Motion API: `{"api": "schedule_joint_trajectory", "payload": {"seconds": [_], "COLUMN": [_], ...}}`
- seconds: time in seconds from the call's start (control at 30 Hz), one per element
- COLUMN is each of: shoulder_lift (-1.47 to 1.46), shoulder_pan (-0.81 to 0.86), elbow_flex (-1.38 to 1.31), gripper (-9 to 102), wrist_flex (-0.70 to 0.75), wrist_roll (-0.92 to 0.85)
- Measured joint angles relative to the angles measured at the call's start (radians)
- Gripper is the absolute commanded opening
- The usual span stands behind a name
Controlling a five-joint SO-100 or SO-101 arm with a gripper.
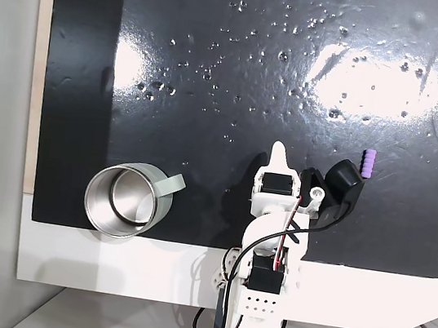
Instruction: Grasp a pengrip and put it in the cup.
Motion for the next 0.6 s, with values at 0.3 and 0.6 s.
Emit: {"api": "schedule_joint_trajectory", "payload": {"seconds": [0.3, 0.6], "shoulder_lift": [0.000, 0.002], "shoulder_pan": [0.008, 0.031], "elbow_flex": [0.000, -0.002], "gripper": [0, 0], "wrist_flex": [0.000, 0.044], "wrist_roll": [0.017, 0.025]}}
